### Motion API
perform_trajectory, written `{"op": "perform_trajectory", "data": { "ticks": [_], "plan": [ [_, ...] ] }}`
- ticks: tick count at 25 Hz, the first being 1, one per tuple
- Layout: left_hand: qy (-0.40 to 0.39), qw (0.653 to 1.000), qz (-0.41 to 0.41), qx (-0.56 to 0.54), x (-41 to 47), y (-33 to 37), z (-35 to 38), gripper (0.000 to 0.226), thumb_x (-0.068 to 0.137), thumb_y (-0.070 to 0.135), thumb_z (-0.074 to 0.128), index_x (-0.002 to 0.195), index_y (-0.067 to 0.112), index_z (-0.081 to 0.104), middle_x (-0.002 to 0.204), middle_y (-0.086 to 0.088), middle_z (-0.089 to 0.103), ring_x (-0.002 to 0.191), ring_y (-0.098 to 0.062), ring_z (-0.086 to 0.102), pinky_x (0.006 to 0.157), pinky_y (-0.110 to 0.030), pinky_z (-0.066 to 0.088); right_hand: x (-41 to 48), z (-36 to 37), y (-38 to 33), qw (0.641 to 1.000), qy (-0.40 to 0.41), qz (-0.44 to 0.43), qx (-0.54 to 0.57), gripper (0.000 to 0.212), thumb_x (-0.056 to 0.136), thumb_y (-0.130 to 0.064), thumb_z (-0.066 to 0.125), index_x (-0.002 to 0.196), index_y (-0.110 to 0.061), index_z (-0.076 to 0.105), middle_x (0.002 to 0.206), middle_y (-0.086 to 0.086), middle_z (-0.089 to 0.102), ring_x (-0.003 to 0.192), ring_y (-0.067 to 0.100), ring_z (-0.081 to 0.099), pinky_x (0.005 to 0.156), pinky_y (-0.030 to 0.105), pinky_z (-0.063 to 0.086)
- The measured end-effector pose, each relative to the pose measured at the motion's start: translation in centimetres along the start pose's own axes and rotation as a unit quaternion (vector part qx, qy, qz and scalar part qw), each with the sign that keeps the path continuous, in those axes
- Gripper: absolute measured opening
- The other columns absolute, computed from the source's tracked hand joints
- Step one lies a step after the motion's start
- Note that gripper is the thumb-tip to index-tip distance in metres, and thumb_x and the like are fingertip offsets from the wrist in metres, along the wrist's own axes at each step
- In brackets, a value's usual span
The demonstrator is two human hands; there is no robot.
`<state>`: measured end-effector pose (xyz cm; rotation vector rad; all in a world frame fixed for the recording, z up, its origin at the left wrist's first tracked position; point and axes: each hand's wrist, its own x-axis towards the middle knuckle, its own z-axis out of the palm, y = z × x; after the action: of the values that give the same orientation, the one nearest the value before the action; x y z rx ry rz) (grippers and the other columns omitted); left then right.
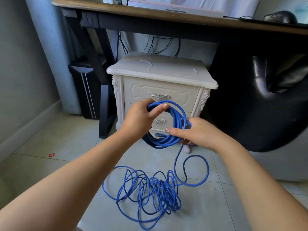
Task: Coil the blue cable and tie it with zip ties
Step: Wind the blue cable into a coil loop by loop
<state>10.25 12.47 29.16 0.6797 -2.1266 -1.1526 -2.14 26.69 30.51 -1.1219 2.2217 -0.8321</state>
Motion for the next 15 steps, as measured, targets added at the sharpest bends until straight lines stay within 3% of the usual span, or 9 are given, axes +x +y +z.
{"op": "perform_trajectory", "data": {
  "ticks": [2, 4, 6, 9, 12, 15],
  "plan": [
    [0.034, 0.998, -0.022, -0.046, 0.2, 0.0, 0.0, 0.032, 0.091, 0.046, 0.062, 0.075, 0.018, 0.06, 0.059, -0.003, 0.046, 0.047, -0.018, 0.044, 0.049, -0.026, 0.039, -0.2, -0.2, -0.2, 0.999, 0.012, -0.003, 0.043, 0.042, 0.076, -0.064, 0.067, 0.095, -0.026, 0.069, 0.082, -0.003, 0.076, 0.07, 0.011, 0.073, 0.065, 0.028, 0.055],
    [0.067, 0.991, -0.055, -0.105, 0.3, 0.1, 0.3, 0.036, 0.092, 0.045, 0.061, 0.086, 0.01, 0.065, 0.064, -0.006, 0.046, 0.046, -0.016, 0.042, 0.053, -0.031, 0.041, -0.2, 0.3, -0.5, 0.985, 0.037, -0.002, 0.166, 0.039, 0.082, -0.055, 0.066, 0.103, -0.022, 0.069, 0.087, 0.002, 0.076, 0.076, 0.022, 0.075, 0.068, 0.035, 0.059],
    [0.099, 0.975, -0.093, -0.174, 0.2, 0.2, 0.9, 0.045, 0.093, 0.045, 0.061, 0.096, 0.001, 0.064, 0.065, -0.006, 0.045, 0.046, -0.015, 0.04, 0.054, -0.033, 0.041, 0.1, 1.4, -1.0, 0.946, 0.072, 0.01, 0.316, 0.036, 0.085, -0.046, 0.068, 0.108, -0.019, 0.067, 0.09, 0.009, 0.075, 0.083, 0.03, 0.074, 0.074, 0.043, 0.061],
    [0.137, 0.953, -0.131, -0.237, -0.4, 0.8, 1.9, 0.046, 0.094, 0.046, 0.059, 0.097, 0.001, 0.064, 0.064, -0.002, 0.044, 0.049, -0.015, 0.04, 0.053, -0.03, 0.041, 0.6, 3.5, -1.8, 0.884, 0.097, 0.01, 0.457, 0.028, 0.088, -0.033, 0.069, 0.111, -0.018, 0.065, 0.094, 0.015, 0.073, 0.085, 0.03, 0.074, 0.076, 0.045, 0.061],
    [0.165, 0.94, -0.146, -0.26, -1.0, 1.1, 2.4, 0.039, 0.094, 0.05, 0.057, 0.091, 0.013, 0.067, 0.066, -0.001, 0.046, 0.055, -0.015, 0.043, 0.057, -0.03, 0.041, 0.6, 4.4, -2.2, 0.836, 0.071, -0.003, 0.544, 0.024, 0.09, -0.016, 0.066, 0.113, -0.015, 0.061, 0.093, 0.016, 0.073, 0.087, 0.033, 0.073, 0.084, 0.051, 0.058],
    [0.169, 0.939, -0.157, -0.254, -1.4, 0.7, 2.5, 0.042, 0.093, 0.053, 0.055, 0.093, 0.013, 0.066, 0.067, 0.001, 0.047, 0.059, -0.014, 0.045, 0.061, -0.03, 0.041, 0.6, 4.7, -2.1, 0.838, 0.049, 0.004, 0.544, 0.022, 0.092, -0.008, 0.061, 0.113, -0.013, 0.059, 0.088, 0.017, 0.073, 0.084, 0.034, 0.072, 0.087, 0.052, 0.056]
  ]
}}
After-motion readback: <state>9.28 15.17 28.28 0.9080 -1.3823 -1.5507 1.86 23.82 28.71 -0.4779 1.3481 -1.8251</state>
